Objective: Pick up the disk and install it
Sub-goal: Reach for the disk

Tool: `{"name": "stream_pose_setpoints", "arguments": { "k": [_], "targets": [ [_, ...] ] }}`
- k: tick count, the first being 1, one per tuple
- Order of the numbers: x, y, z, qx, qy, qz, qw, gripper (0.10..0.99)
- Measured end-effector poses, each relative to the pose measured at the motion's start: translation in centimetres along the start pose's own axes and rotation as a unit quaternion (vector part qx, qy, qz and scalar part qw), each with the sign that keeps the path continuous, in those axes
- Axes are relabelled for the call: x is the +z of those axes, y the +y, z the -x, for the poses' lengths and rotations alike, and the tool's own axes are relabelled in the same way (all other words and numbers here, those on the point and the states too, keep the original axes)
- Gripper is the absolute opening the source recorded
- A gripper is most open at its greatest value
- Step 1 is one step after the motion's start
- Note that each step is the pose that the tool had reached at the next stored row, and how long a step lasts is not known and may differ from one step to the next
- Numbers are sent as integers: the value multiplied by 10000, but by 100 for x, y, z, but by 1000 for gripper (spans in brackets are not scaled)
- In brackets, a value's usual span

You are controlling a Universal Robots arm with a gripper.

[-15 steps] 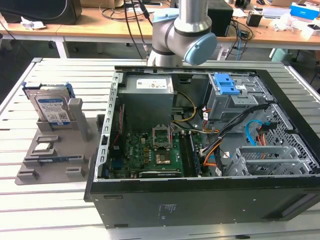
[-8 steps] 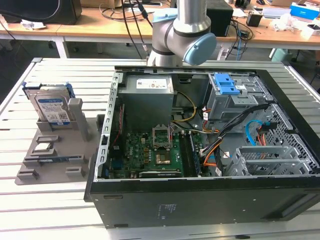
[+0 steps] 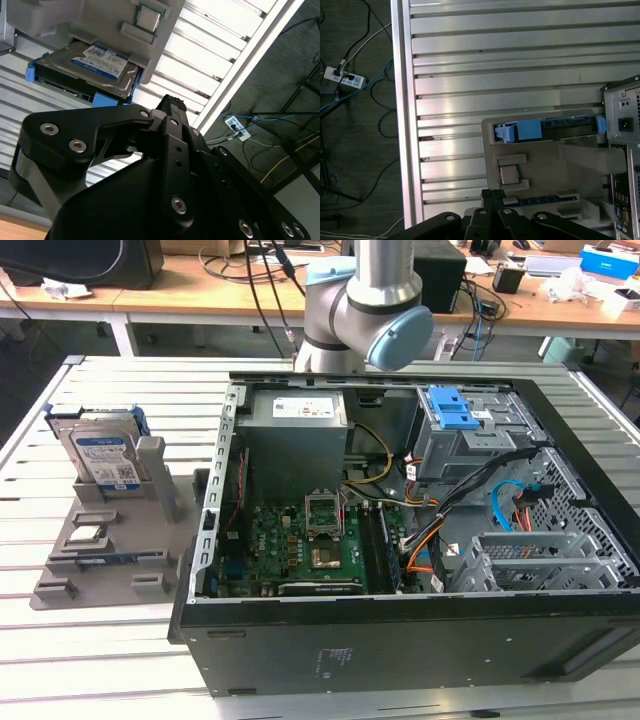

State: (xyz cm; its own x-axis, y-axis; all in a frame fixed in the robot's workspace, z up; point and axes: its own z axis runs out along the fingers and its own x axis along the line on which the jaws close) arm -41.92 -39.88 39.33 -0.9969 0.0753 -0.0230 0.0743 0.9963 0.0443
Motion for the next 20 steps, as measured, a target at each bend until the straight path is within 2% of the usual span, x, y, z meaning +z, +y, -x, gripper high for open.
{"name": "stream_pose_setpoints", "arguments": {
  "k": [2,3,5,8,9,11,13,20],
  "targets": [
    [2,4,61,0,4,0,10000,106],
    [3,9,123,1,12,-2,10000,106],
    [5,14,194,1,22,-3,10000,106],
    [12,41,419,3,67,-9,10000,106],
    [15,48,473,3,78,-10,10000,106],
    [17,60,530,3,89,-12,10000,106],
    [19,69,553,4,92,-12,10000,106],
    [18,72,554,4,93,-12,10000,106]
  ]
}}
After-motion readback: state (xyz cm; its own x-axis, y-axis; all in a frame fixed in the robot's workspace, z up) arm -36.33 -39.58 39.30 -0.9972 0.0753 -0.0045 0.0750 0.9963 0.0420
